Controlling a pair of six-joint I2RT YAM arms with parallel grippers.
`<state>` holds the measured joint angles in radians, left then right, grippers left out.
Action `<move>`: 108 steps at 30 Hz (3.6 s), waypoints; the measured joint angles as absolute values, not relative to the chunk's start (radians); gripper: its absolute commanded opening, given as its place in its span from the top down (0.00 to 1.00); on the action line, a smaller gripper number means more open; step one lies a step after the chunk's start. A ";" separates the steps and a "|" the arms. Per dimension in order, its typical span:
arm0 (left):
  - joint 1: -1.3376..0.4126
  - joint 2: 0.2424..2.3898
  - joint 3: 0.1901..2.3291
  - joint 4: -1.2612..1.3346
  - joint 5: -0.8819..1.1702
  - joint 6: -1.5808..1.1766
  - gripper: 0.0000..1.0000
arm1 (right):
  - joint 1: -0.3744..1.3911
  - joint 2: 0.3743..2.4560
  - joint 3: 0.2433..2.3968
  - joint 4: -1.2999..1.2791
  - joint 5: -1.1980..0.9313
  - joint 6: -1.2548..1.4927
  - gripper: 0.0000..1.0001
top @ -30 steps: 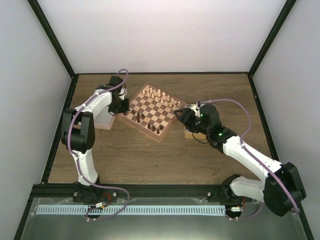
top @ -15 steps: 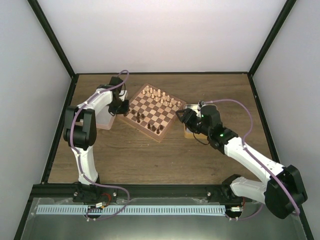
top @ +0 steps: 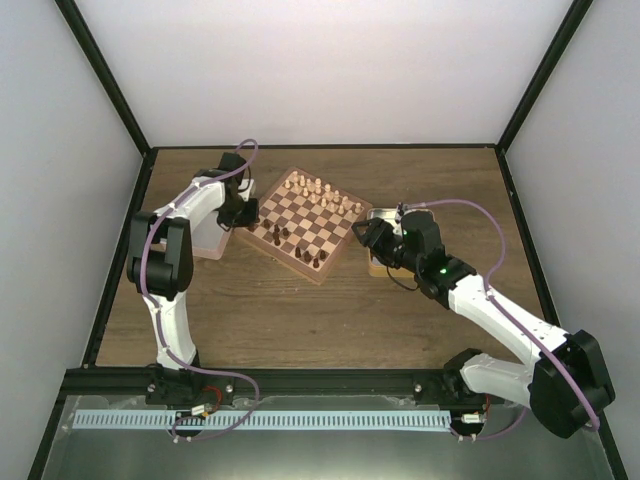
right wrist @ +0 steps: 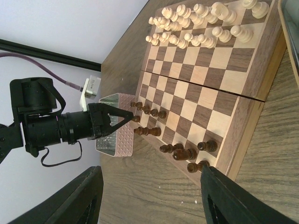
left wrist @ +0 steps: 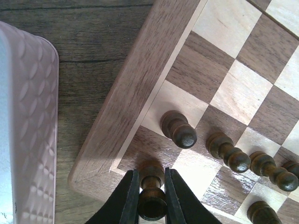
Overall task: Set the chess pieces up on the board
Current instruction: Place the chess piece on the chessboard, then pick up the chess piece from the storage box.
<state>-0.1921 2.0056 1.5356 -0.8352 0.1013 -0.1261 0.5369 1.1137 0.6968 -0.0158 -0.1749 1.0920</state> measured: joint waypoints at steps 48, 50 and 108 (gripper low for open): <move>-0.192 1.306 1.082 -0.436 0.110 -0.183 0.54 | 0.306 1.793 1.155 -0.387 -0.054 0.492 0.65; -0.192 1.307 1.077 -0.433 0.111 -0.183 0.54 | 0.308 1.829 1.184 -0.403 -0.055 0.479 0.65; -0.693 1.514 0.909 0.213 0.395 -0.459 0.45 | 0.301 1.232 0.622 0.061 -0.233 1.400 0.90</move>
